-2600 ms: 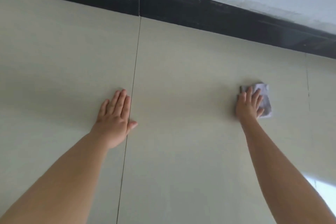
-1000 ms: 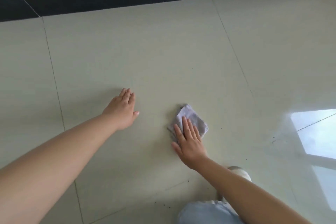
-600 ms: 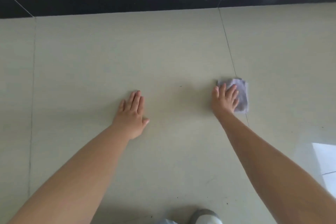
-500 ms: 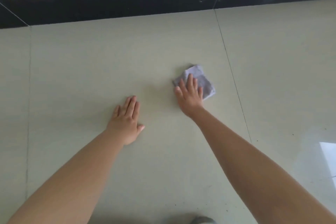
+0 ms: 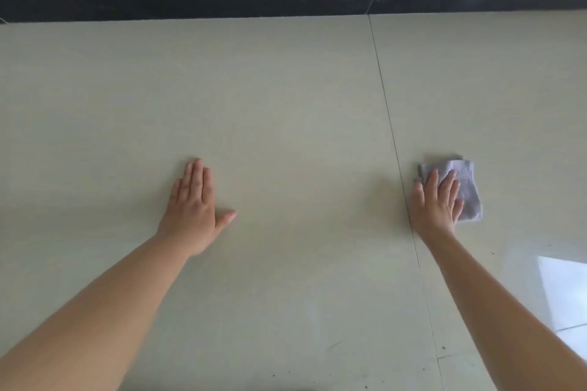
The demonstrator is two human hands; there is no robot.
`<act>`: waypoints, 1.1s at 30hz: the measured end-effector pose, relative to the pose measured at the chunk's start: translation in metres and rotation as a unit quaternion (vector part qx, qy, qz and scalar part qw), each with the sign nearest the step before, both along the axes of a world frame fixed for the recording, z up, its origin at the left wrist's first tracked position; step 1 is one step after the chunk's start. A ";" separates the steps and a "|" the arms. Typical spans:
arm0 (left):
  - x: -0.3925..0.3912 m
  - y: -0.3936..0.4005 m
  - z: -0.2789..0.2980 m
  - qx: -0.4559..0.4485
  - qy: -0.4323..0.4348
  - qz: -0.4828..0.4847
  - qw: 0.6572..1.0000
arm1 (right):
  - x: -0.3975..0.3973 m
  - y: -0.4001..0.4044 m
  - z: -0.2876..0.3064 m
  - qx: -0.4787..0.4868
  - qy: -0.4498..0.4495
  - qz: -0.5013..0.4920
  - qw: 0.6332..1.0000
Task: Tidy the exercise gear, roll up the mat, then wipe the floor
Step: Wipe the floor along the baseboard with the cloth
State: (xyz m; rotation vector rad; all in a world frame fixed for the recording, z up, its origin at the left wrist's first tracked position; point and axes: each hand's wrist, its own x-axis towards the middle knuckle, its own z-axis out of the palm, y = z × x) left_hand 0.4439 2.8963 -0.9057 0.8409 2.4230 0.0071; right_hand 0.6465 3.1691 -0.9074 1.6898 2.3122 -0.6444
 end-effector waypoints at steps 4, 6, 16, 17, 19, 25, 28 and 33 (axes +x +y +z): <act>0.002 -0.003 -0.013 0.030 0.031 0.000 0.999 | -0.122 0.037 -0.005 -0.002 0.000 0.066 0.998; 0.001 -0.004 -0.017 0.028 0.045 -0.005 0.999 | -0.176 0.022 -0.009 -0.022 0.012 0.153 0.988; -0.003 -0.007 -0.021 0.003 0.095 -0.054 0.994 | -0.047 -0.064 -0.014 -0.006 0.036 0.318 0.947; -0.003 -0.009 -0.021 0.003 0.101 -0.048 0.994 | -0.042 -0.042 -0.014 0.007 0.021 0.252 0.967; -0.003 -0.006 -0.019 0.004 0.094 -0.028 0.995 | -0.055 0.005 -0.011 0.019 -0.010 0.141 0.990; -0.001 -0.004 -0.018 0.035 0.048 0.001 0.998 | -0.197 0.078 -0.010 0.019 -0.060 0.142 0.988; -0.004 -0.003 -0.020 -0.003 0.046 -0.019 0.999 | -0.254 0.028 -0.015 0.019 -0.045 0.291 0.955; -0.004 -0.008 -0.020 -0.048 0.042 -0.060 0.996 | -0.208 -0.098 -0.011 -0.028 0.015 0.456 0.889</act>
